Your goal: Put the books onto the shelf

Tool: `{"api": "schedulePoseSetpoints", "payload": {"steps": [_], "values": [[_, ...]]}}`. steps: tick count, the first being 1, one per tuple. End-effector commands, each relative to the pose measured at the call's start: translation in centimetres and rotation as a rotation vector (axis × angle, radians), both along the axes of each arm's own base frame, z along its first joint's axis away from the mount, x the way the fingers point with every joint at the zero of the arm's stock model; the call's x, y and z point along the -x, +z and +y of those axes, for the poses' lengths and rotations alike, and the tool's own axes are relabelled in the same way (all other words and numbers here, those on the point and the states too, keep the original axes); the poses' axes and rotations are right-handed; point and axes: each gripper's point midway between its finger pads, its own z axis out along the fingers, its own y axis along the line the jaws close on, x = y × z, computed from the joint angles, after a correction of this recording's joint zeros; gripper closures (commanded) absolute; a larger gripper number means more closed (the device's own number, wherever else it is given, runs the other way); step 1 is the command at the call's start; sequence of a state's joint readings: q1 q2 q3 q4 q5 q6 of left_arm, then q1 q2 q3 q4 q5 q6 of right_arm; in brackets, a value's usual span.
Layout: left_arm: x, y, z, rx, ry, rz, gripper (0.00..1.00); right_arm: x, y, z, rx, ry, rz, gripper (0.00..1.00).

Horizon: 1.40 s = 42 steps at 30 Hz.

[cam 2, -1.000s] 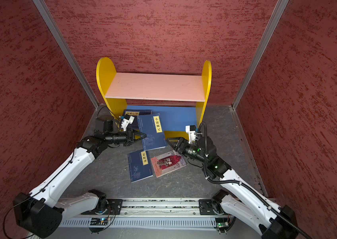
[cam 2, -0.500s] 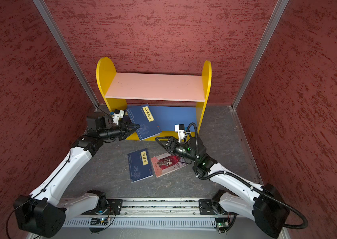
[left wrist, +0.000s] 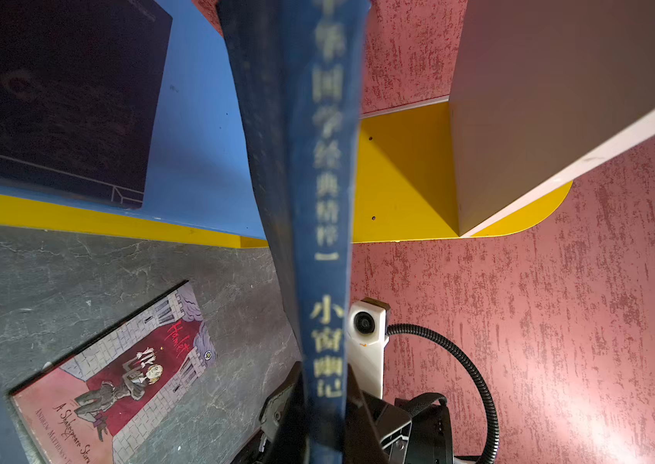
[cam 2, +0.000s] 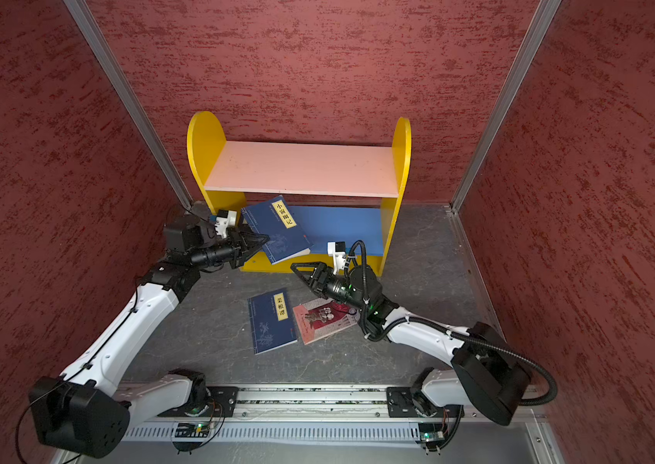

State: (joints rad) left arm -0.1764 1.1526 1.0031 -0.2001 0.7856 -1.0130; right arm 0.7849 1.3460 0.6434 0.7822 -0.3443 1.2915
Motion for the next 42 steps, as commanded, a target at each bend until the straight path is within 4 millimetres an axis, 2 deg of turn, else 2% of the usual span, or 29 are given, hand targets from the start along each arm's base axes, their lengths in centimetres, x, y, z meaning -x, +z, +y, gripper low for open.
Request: {"api": "schedulePoseSetpoints", "payload": {"steps": [1, 9, 12, 19, 20, 27, 31, 34, 36, 37, 42], "values": [[-0.1, 0.9, 0.0, 0.023, -0.007, -0.045, 1.00, -0.3, 3.9, 0.6, -0.102, 0.006, -0.071, 0.27], [0.4, 1.1, -0.1, 0.047, -0.015, -0.030, 1.00, -1.6, 3.5, 1.2, -0.116, -0.022, -0.070, 0.27], [0.6, 1.4, -0.1, 0.054, -0.021, -0.032, 1.00, -2.1, 3.6, 0.6, -0.133, -0.068, -0.077, 0.27], [1.2, 1.6, -0.4, 0.069, -0.035, -0.013, 1.00, -3.0, 4.6, 0.6, -0.135, -0.103, -0.099, 0.28], [1.2, 1.6, -0.4, 0.071, -0.036, -0.015, 1.00, -3.5, 3.5, 1.2, -0.110, -0.100, -0.083, 0.28], [1.9, 1.8, -0.3, 0.078, -0.042, -0.018, 1.00, -4.6, 3.1, 1.5, -0.130, -0.108, -0.074, 0.30], [2.5, 1.5, -0.2, 0.071, -0.044, -0.013, 1.00, -5.0, 3.0, 1.0, -0.144, -0.135, -0.078, 0.37], [3.0, 1.0, -0.1, 0.067, -0.046, 0.001, 1.00, -5.3, 2.9, 0.5, -0.143, -0.157, -0.078, 0.47], [3.3, 0.6, -0.1, 0.065, -0.048, 0.013, 1.00, -5.4, 2.9, 0.4, -0.144, -0.157, -0.085, 0.71], [3.5, 0.4, -0.1, 0.064, -0.048, 0.016, 1.00, -5.4, 3.0, 0.4, -0.147, -0.154, -0.087, 0.76], [4.0, -0.6, 0.0, 0.053, -0.047, 0.031, 0.99, -5.6, 2.7, 0.4, -0.144, -0.138, -0.085, 0.83]]}}
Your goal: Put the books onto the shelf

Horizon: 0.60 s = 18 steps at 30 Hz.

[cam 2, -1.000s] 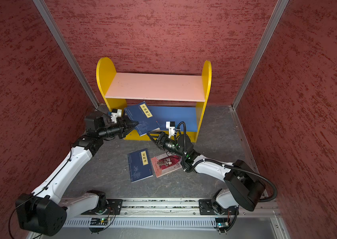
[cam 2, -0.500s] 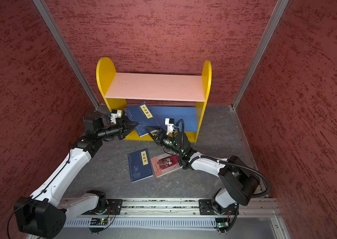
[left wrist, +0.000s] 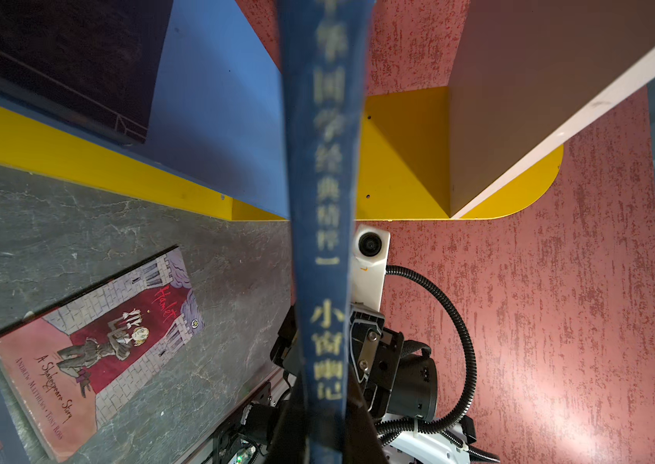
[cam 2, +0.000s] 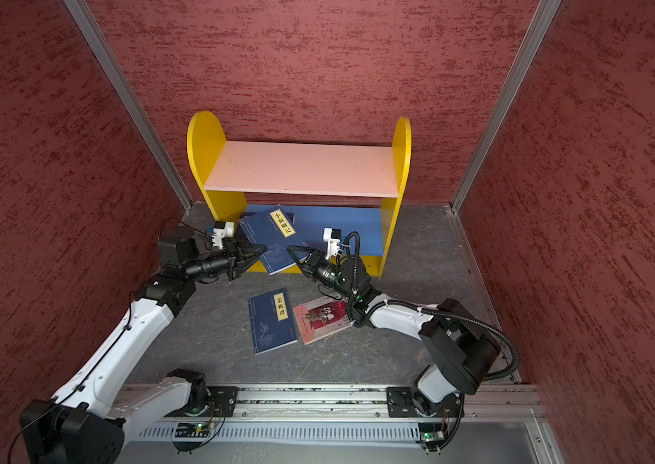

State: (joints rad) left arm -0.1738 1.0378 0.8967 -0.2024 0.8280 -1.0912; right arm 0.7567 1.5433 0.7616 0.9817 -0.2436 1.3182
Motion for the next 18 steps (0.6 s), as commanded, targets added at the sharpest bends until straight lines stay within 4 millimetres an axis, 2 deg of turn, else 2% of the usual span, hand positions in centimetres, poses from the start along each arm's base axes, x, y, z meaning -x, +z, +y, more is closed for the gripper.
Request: {"api": "schedulePoseSetpoints", "payload": {"steps": [1, 3, 7, 8, 11, 18], "values": [[0.9, 0.2, -0.1, -0.003, -0.026, -0.031, 0.95, -0.4, 0.9, -0.7, -0.036, -0.011, -0.036, 0.85], [0.9, 0.0, 0.0, -0.010, -0.026, -0.038, 0.85, -0.3, 1.0, -0.6, -0.035, 0.007, -0.039, 0.86], [0.6, -0.3, 0.4, -0.027, -0.016, -0.053, 0.50, 0.2, 1.5, -0.4, -0.030, 0.075, -0.052, 0.86], [0.6, -0.4, 0.6, -0.030, -0.012, -0.055, 0.45, 0.4, 1.6, -0.3, -0.029, 0.092, -0.056, 0.86], [0.4, -0.8, 1.0, -0.042, -0.007, -0.059, 0.40, 0.8, 1.9, -0.6, -0.021, 0.128, -0.061, 0.86], [-0.3, -2.0, 1.8, -0.057, 0.007, -0.045, 0.37, 1.8, 2.8, -0.5, -0.006, 0.211, -0.079, 0.86]]}}
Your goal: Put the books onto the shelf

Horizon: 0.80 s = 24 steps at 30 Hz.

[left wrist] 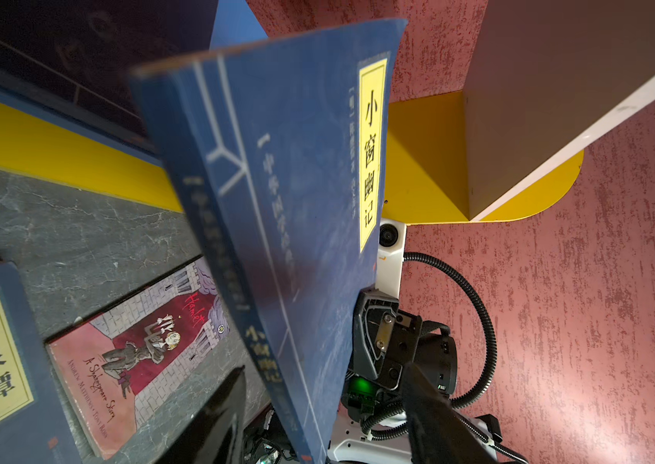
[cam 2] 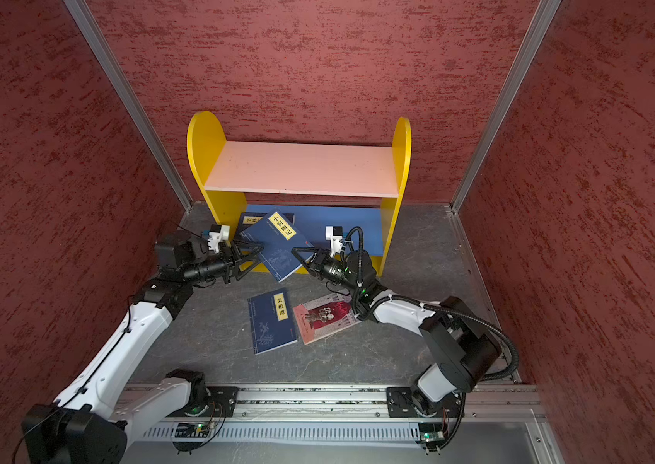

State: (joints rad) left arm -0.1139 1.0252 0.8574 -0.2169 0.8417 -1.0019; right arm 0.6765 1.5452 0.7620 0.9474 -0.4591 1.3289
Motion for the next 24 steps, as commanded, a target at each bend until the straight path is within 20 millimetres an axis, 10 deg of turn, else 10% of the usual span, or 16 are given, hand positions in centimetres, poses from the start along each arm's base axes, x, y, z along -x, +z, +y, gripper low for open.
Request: {"api": "schedulePoseSetpoints", "payload": {"steps": [1, 24], "values": [[-0.1, -0.5, 0.1, -0.007, -0.020, -0.018, 0.36, 1.7, 4.2, 0.2, -0.063, 0.096, -0.089, 0.86], [-0.4, 0.7, 1.3, 0.056, 0.015, -0.010, 0.87, 1.2, 3.5, 1.0, -0.070, 0.202, -0.039, 0.81]]}}
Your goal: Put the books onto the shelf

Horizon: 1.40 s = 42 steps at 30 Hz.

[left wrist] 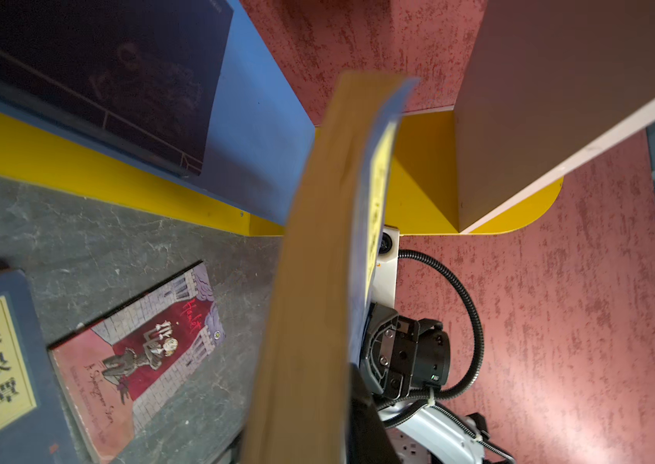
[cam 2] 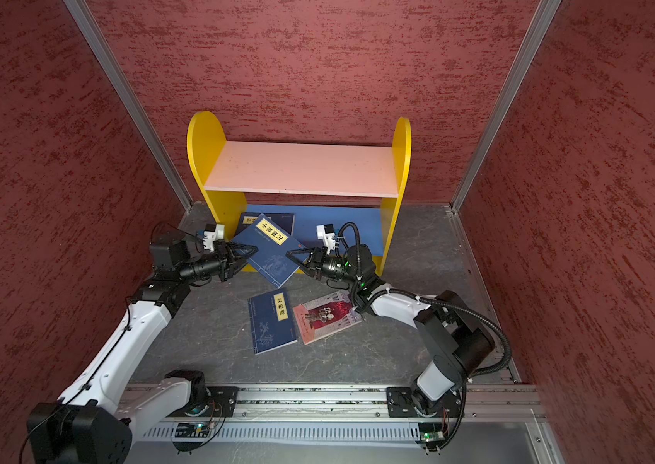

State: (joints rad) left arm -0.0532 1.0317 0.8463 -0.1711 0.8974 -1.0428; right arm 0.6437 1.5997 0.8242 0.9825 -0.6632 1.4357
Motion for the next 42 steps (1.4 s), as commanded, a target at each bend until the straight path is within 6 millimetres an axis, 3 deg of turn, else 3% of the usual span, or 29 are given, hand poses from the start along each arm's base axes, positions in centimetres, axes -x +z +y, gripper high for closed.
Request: {"api": "schedulePoseSetpoints", "payload": {"steps": [1, 3, 7, 12, 19, 27, 33, 37, 42], "values": [[0.2, 0.3, 0.1, 0.014, -0.002, -0.014, 0.90, 0.1, 2.6, 0.0, -0.041, 0.014, -0.076, 0.80], [0.0, 0.4, 0.2, 0.013, 0.003, -0.015, 1.00, 0.0, 2.4, 0.0, -0.031, 0.009, -0.069, 0.69], [-0.5, 0.7, 0.5, -0.004, 0.026, -0.036, 1.00, -0.3, 2.1, -0.1, -0.015, -0.010, -0.054, 0.49], [-1.6, 0.8, 1.3, -0.012, 0.083, -0.045, 1.00, -0.8, 1.4, -0.9, -0.018, -0.084, -0.026, 0.45], [-2.3, 0.5, 1.5, -0.005, 0.113, -0.029, 1.00, -1.8, 1.2, -0.4, -0.017, -0.103, -0.018, 0.49], [-2.1, -0.5, 1.6, 0.003, 0.118, 0.008, 1.00, -3.0, 0.5, 0.6, 0.027, -0.102, -0.013, 0.62], [-1.8, -1.9, 1.9, -0.050, 0.135, 0.066, 1.00, -3.6, 0.0, 0.9, 0.079, -0.108, -0.024, 0.82], [-1.7, -2.7, 2.2, -0.064, 0.145, 0.092, 0.91, -4.1, -0.3, 1.3, 0.119, -0.101, -0.035, 0.94], [-1.0, -4.1, 3.9, -0.143, 0.206, 0.162, 0.51, -5.1, -0.3, 1.0, 0.126, -0.089, -0.043, 0.98]]}}
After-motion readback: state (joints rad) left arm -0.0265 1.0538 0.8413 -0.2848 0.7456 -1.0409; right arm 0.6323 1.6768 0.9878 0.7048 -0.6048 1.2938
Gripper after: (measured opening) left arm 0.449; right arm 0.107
